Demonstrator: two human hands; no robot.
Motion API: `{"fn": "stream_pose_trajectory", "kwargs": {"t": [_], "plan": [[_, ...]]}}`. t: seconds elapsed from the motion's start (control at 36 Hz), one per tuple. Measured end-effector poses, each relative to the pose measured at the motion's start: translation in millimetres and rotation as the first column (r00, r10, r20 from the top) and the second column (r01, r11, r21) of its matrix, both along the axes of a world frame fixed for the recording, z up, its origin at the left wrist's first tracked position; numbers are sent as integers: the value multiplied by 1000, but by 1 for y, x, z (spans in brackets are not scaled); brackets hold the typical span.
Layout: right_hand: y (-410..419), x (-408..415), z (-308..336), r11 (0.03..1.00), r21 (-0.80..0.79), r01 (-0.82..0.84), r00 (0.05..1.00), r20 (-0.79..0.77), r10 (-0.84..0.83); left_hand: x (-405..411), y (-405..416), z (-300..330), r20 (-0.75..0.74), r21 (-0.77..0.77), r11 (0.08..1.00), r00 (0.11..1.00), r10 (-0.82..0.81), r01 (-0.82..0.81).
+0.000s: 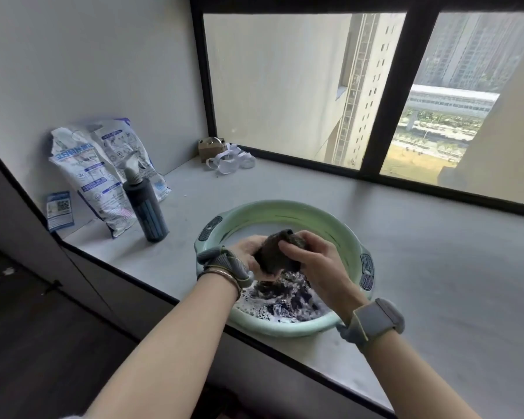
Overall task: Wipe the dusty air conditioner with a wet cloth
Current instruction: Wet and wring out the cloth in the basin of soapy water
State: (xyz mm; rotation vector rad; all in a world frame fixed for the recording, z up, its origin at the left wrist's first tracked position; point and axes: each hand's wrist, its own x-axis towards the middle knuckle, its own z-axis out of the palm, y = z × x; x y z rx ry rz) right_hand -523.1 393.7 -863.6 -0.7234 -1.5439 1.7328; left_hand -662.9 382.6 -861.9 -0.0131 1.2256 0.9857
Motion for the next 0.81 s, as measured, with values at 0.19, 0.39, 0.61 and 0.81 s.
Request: {"fn": "stream_pose_trajectory", "kwargs": {"t": [0.19, 0.39, 0.61, 0.81], "plan": [[20, -11, -28, 848, -499, 179, 943, -159, -292, -4, -11, -5, -117, -41, 998, 992, -52, 47], [17, -42, -47, 643, -765, -21, 953, -210, -219, 5, -19, 8, -210, 82, 959, 946, -248, 270], [17, -47, -37, 750, -655, -89, 978, -201, -59, -8, -25, 1, -244, 182, 887, 893, -377, 424], [27, -44, -2, 897, -424, -125, 992, -67, 106, -16, -24, 12, -310, 175, 767, 774, -552, 617]]}}
